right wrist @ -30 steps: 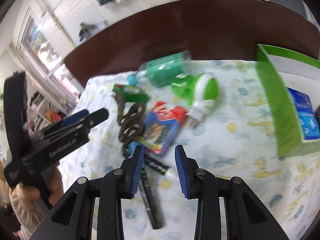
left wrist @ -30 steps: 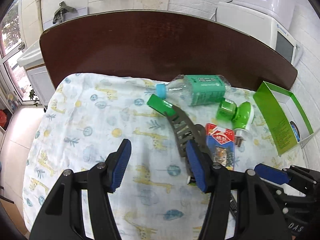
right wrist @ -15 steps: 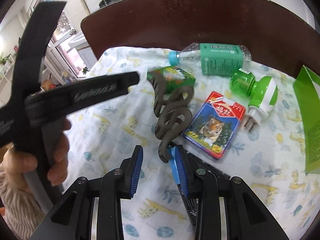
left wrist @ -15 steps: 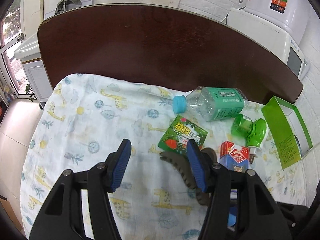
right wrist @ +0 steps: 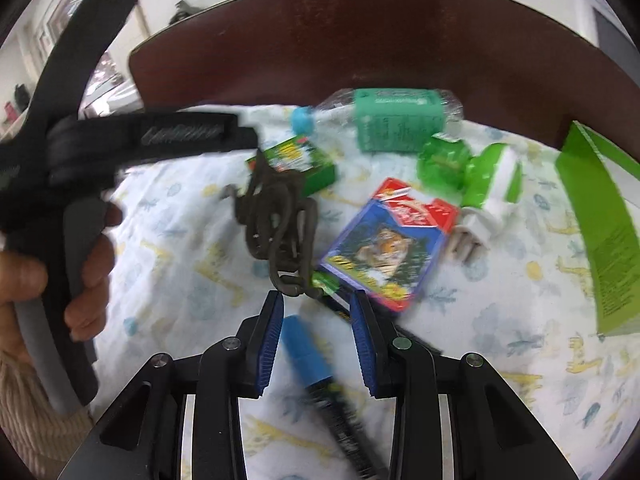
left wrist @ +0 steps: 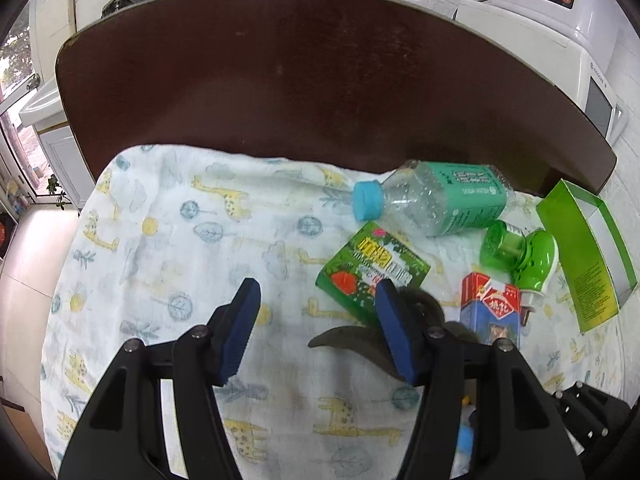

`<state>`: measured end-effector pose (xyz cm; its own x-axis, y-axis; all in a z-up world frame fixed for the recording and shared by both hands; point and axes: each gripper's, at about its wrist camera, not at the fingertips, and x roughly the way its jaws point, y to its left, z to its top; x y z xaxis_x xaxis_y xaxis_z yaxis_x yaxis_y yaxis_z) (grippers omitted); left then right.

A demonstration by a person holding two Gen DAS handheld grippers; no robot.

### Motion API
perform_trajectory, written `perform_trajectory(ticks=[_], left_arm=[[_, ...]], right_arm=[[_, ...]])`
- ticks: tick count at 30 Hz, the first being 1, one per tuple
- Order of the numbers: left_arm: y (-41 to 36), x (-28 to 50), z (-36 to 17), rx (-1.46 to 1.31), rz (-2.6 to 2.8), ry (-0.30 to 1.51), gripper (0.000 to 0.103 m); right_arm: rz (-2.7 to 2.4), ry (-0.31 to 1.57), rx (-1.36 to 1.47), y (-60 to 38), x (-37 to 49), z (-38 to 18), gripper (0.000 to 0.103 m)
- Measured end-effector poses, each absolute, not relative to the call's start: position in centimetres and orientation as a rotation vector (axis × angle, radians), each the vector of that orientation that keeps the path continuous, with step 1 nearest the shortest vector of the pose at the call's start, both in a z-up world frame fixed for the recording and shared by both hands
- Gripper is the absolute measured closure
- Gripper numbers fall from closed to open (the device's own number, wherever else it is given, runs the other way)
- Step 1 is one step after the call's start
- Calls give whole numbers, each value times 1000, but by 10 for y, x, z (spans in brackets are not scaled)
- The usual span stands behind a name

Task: Organize rigid objects
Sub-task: 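Close the right gripper on the hair claw clip and lift it, then carry the claw clip with the right gripper toward the green box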

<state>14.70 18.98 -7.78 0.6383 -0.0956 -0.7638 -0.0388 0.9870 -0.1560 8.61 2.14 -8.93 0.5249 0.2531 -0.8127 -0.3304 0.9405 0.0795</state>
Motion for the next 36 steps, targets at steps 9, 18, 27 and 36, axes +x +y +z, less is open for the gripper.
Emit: perform_trajectory(ticks=[9,18,27,36], left_arm=[[208,123,-86,-191,-103,883,44],[200,83,-97,-180,-148,894,43],[209,81,-96,-223,-162,887,42],[211,89,-108,-329,-199,888,44]], right_arm=[[397,977,19,3,91,-85,68],[394,973,114,-17,97,-76,68],[418,1058,182,-8,101,-91,67],[461,1092,214,-6,110,-98,67]])
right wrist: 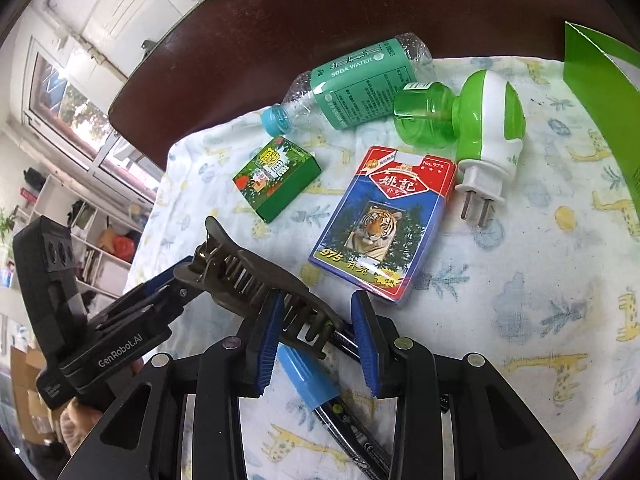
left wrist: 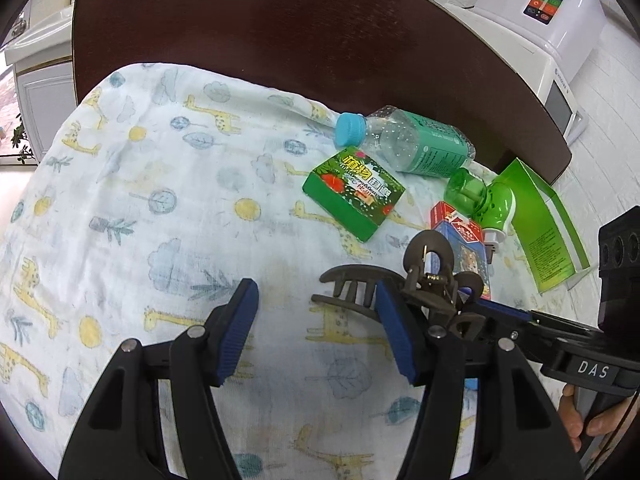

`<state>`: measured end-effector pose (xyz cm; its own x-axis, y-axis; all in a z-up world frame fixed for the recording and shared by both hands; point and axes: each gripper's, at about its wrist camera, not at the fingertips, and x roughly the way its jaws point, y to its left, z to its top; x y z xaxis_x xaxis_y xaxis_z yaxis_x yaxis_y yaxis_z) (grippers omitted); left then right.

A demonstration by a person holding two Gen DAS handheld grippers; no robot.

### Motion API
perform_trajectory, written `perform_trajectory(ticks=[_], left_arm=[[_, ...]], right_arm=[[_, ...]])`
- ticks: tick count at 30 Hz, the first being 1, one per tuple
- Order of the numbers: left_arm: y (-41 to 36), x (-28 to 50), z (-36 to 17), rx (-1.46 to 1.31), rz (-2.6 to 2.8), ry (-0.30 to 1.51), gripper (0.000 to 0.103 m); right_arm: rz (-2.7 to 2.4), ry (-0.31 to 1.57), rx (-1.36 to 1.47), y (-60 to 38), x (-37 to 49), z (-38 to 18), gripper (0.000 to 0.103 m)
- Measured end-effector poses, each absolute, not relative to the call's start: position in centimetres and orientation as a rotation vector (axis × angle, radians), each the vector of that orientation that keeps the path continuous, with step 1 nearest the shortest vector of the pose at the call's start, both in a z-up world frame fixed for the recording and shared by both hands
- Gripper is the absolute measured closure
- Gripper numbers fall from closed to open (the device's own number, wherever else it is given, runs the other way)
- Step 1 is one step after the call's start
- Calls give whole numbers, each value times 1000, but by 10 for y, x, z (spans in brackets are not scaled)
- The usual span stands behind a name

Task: Organize rigid objects
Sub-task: 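Carry the claw clip with the right gripper toward the green box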

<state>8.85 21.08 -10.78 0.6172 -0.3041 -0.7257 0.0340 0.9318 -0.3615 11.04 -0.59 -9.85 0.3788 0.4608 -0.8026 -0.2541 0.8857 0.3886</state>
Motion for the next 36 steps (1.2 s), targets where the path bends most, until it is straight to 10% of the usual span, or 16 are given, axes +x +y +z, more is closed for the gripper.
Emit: perform_trajectory(ticks=[9,14,20,23,25,36], left_arm=[[234,62,-93,-360,-154,850,42],[228,50,-75,-330,-243,802,38],[193,66,-69,-245,-279,812,32],[180,79,-76,-251,-322,857,68],[178,81,-76,-258,-321,855,73],[165,77,-46,-230,-330,818,73]], right_arm=[[511,1006,81,1,97,-82,67],[589,941,-18,10,80,-69,31],[560,956,-121,28,85,-84,37],[552,979,-86,26,91,-91,57],[547,983,-89,25,92,-91,62],[548,933,-73,13,86,-73,62]])
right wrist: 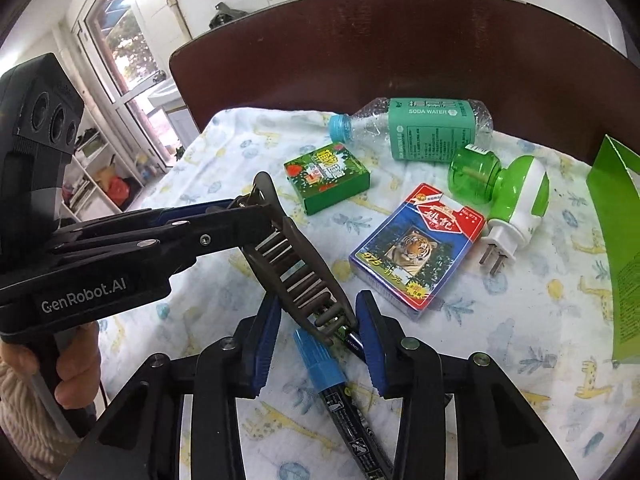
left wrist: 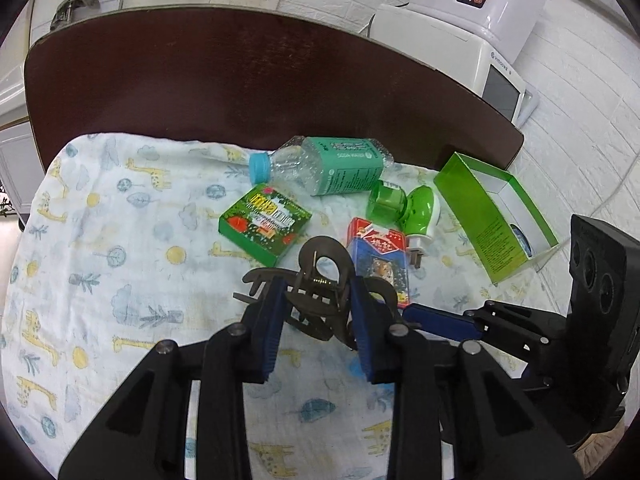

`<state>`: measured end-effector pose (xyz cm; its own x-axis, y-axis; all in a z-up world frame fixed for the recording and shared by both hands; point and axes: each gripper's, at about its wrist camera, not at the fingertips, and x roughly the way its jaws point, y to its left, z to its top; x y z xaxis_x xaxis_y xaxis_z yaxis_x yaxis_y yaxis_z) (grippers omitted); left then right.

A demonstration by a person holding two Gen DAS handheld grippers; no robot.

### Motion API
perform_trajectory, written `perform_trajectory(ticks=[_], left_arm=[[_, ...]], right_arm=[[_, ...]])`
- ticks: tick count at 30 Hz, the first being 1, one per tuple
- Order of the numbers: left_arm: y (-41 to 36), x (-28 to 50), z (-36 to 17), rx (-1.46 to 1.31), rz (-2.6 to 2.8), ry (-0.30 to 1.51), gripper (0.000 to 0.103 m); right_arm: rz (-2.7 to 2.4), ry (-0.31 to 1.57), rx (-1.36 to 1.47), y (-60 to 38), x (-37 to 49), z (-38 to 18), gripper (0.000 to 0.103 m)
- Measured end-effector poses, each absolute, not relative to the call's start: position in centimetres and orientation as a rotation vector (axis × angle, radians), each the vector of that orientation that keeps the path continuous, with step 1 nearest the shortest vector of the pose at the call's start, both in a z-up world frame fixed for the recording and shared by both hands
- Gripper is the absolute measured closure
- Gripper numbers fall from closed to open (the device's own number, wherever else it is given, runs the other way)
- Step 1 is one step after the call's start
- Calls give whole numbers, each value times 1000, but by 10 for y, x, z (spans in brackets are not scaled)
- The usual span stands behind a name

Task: Organize rigid objects
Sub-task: 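Carry the claw clip with the right gripper toward the green box, then lower the claw clip into the green box and open the right gripper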

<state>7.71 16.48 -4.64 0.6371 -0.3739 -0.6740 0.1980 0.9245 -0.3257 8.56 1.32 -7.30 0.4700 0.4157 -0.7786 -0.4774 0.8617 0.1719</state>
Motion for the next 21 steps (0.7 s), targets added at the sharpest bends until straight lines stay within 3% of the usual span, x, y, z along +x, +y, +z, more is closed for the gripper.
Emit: perform_trajectory(ticks=[21], left_arm=[[-47,108,54,77,-573,689,72]], right_arm=[[312,691,137,-175,68,7,62]])
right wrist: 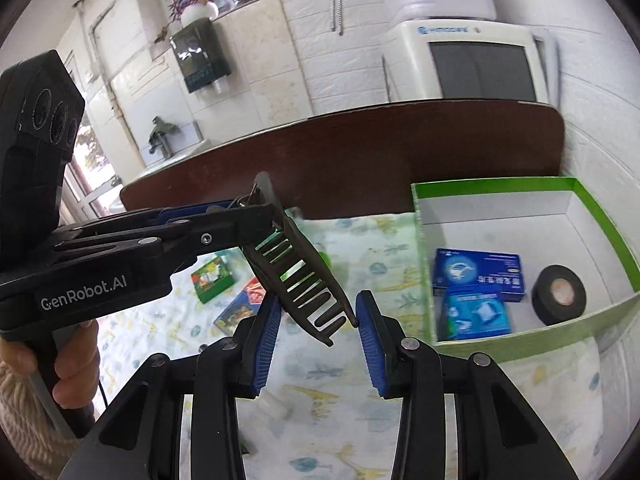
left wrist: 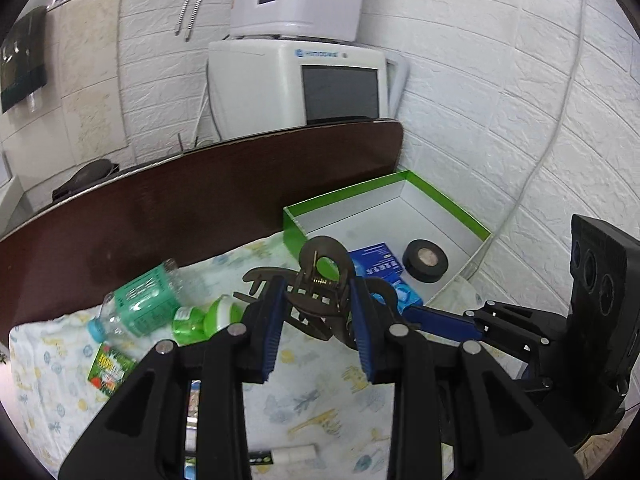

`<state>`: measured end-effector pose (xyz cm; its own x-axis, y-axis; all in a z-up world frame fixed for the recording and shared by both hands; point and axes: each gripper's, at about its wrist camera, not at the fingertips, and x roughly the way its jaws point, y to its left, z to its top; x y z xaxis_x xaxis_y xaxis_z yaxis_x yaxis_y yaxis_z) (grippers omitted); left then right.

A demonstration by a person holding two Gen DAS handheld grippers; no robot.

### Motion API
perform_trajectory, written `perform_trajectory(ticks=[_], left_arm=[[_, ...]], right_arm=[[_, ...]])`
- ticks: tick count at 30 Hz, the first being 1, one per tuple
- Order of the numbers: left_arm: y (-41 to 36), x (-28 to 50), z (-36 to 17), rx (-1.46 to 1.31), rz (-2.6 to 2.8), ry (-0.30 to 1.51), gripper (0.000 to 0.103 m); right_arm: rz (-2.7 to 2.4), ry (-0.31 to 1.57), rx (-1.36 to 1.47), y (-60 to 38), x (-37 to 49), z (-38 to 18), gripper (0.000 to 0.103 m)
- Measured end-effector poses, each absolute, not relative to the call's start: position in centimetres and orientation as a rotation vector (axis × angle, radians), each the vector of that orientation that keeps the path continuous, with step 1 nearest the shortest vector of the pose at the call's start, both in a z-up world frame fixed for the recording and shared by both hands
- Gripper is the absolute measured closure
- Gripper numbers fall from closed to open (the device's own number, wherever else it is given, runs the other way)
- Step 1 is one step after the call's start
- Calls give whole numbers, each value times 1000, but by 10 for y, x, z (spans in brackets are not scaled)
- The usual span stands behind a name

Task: Organize rigid objects
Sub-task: 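Lower the claw clip into the green box and open the right gripper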

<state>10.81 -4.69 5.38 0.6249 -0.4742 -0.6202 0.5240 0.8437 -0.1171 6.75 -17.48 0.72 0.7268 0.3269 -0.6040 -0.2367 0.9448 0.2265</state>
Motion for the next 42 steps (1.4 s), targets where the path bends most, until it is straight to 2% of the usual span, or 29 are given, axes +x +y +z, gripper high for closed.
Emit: perform_trajectory(ticks=[10,18,36,42], left_arm=[[-131,137,55,175,-650,717,72],[-168,166,33,234,-627,778,72],[-159,189,12,231,-546,832,70],[-119,184,20,193,-482,802,63]], right_arm=[[210,659,227,-259,79,5,62],[203,705,326,-300,102,-22,62],[132,742,298,-300,124,-44,61],[60,720,361,-314,113,-39,61]])
